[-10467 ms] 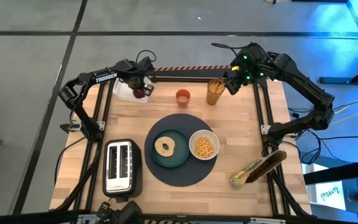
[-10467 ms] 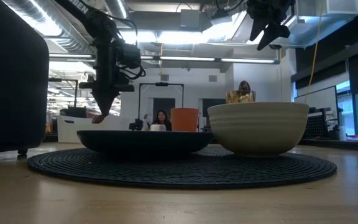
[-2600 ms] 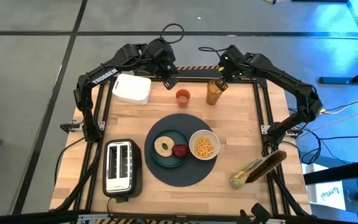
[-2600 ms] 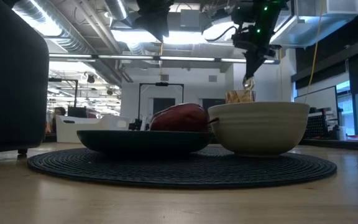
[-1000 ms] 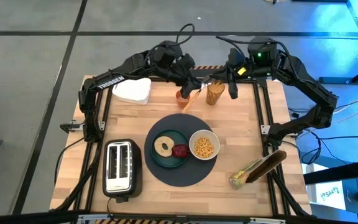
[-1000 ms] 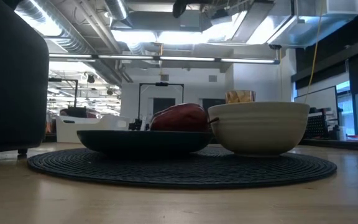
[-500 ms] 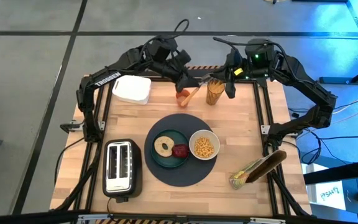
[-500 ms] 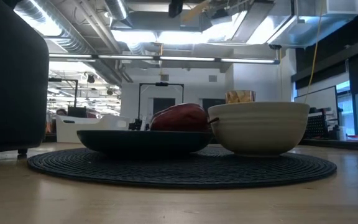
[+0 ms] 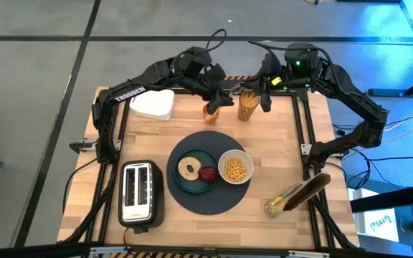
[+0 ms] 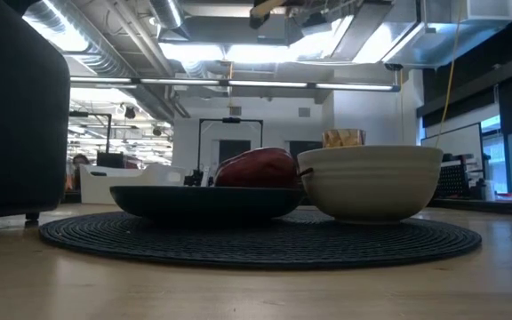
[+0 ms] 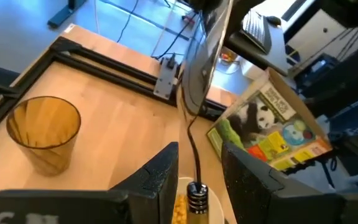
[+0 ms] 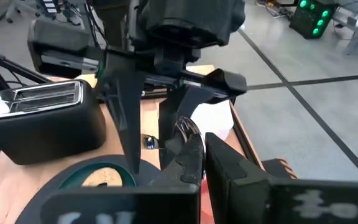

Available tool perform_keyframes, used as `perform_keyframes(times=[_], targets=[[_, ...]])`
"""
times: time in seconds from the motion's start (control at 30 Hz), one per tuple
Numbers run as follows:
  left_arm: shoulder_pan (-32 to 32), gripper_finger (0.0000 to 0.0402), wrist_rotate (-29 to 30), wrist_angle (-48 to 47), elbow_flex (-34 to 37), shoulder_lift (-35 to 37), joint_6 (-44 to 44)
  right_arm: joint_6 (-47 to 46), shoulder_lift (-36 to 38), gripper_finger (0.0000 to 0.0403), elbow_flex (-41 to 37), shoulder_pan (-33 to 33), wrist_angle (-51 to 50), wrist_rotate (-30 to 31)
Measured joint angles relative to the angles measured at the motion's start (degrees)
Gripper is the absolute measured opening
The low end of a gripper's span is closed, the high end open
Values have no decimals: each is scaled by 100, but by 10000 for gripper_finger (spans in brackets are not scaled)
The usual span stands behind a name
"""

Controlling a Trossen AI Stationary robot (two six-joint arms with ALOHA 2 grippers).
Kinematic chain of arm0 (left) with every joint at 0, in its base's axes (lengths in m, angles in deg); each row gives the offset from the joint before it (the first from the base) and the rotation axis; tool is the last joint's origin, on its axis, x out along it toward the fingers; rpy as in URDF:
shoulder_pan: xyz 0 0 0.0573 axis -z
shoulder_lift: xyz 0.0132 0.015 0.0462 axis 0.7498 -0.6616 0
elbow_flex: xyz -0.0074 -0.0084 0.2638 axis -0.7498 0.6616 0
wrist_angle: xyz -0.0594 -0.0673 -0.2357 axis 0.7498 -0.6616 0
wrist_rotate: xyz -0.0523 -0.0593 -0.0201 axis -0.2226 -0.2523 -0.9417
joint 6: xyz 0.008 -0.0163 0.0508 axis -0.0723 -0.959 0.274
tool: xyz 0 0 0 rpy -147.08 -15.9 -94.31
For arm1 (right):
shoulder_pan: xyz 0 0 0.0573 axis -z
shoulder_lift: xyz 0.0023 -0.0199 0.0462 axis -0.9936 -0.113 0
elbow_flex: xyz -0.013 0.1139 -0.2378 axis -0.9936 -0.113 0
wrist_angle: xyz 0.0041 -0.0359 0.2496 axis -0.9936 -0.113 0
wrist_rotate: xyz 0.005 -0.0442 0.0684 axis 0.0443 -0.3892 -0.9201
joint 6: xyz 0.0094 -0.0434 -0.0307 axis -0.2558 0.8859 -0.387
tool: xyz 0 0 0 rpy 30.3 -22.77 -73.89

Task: Arrange a breakfast setting
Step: Put the orange spoon on the table mat

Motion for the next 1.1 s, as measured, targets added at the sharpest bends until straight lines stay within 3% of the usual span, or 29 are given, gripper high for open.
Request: perform_keyframes(times=[0.13,0.33,0.5,0.73,0.9,1.1], targets=[[-8,106,95,-9,0,-6,125,17,-43,0,0,2,-29,-1],[-43,14,91,-117,0,-6,100,8,-120,0,0,0,-175,-158],[-41,5,485,-734,-7,-6,1,-442,-271,20,-2,-4,-277,-36],[152,3,1049,-1916,68,3,-101,-942,-68,96,0,2,-816,778],[141,2,1117,-1790,906,105,-143,-1220,197,118,0,0,-1074,1010],[134,2,1070,-865,2838,555,-619,-1260,614,119,4,-4,-1528,1384]])
